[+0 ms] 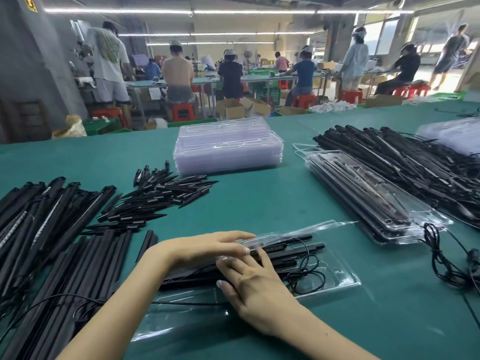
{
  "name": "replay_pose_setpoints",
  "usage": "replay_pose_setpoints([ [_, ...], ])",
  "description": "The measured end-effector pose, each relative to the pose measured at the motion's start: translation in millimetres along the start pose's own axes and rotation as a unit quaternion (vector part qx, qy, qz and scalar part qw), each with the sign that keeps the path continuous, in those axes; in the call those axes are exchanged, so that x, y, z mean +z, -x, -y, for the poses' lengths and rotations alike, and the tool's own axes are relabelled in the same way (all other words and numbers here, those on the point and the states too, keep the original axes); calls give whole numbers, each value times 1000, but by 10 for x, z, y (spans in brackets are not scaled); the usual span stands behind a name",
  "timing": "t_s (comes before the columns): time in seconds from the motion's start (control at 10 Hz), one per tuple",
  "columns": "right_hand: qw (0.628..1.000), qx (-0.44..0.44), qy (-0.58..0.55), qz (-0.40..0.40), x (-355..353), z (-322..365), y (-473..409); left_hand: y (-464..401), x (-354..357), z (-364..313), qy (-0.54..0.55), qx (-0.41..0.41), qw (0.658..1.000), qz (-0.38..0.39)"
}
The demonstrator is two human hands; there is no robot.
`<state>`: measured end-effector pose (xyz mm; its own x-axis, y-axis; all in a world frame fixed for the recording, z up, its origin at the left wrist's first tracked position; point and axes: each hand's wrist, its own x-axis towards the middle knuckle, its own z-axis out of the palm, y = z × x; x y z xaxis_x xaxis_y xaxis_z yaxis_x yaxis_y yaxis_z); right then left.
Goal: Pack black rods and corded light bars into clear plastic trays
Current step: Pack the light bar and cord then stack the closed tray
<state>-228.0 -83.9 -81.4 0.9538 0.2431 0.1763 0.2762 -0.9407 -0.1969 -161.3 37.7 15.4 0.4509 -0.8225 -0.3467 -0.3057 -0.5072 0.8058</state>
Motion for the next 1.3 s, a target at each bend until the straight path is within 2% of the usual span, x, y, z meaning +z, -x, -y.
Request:
replay_pose_setpoints([
  [0.1,1000,20,2,3,24,16,23,-55,11,30,-16,-3,1000,8],
  [0.3,1000,6,0,17,-19,1,26,-120,-34,134,-11,-13,1000,5],
  [0.4,999,42,25,-18,-155,-225,140,-153,-83,244,-42,-3,999,-7],
  [0.5,991,105,78,-18,-289,-586,366,-142,-92,288,-92,-9,996,-7],
  [0.6,988,140,62,1,-363,-840,589,-166,-58,375,-120,-17,993,-7],
  [0.7,989,147,29,19,-374,-952,741,-174,61,517,-213,-22,976,-32],
  [0.9,985,164,26,51,-281,-1101,874,-176,275,659,-300,-6,952,-63],
  [1.0,988,150,33,18,-250,-1088,922,-158,317,660,-293,2,953,-77],
  [1.1,988,104,25,-109,-248,-1046,1015,-162,200,551,-236,-1,969,-78],
  [1.2,990,46,1,-131,-300,-1054,1061,-154,34,402,-152,-2,987,-59],
  [1.3,994,-15,34,-106,-305,-1056,1063,-151,21,414,-166,3,985,-41],
])
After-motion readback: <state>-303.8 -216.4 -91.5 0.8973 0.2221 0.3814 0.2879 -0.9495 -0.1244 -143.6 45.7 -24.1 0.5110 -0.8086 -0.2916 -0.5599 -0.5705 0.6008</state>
